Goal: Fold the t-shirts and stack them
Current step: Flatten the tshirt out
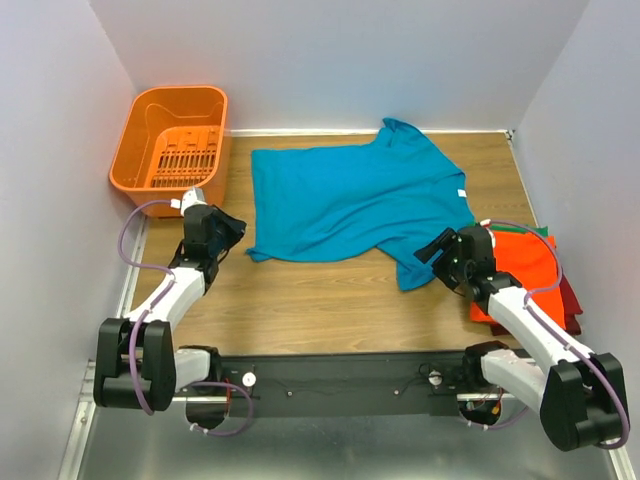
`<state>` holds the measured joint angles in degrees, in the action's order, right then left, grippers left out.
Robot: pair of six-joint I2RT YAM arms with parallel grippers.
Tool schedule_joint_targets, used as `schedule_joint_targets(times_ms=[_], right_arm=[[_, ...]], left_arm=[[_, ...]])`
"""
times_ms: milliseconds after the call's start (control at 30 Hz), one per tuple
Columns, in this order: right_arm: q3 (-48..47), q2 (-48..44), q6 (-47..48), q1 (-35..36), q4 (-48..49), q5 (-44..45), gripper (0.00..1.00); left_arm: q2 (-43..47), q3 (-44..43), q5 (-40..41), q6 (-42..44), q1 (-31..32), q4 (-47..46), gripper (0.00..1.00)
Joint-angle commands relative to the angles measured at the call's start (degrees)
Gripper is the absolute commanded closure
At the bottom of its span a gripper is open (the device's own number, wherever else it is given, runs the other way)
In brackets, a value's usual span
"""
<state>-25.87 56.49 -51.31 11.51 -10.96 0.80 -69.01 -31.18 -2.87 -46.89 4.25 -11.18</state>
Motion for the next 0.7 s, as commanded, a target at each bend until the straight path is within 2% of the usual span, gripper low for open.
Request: schedule_joint_targets(times_ms=[0,133,333,467,667], right_arm=[[-2.3,1.6,2.6,-0.2,-5.4,2.0,0.21],[-1.2,1.4,3.0,-0.1,-5.8,2.7,0.22],[-4.8,5.8,3.8,2.5,-4.6,6.0,0.22],[-9.5,10.5,4.3,6.2,-4.2,9.1,0.22],[-15.4,18.8,5.3,9.8,-2.4,11.3,0.22]], left_arm=[[0.2,-1.3,5.5,0.8,0.2,3.5,0.76],[-1.1,-1.2,8.2,1.6,2.1,4.0,0.73],[-9.5,-9.6,15.0,2.5,8.6,7.4,0.72],[-17.5,-21.0,19.0,2.2,11.5,11.1,0.72],[-34.4,-40.3,23.6,4.1,13.9,23.8,0.73]])
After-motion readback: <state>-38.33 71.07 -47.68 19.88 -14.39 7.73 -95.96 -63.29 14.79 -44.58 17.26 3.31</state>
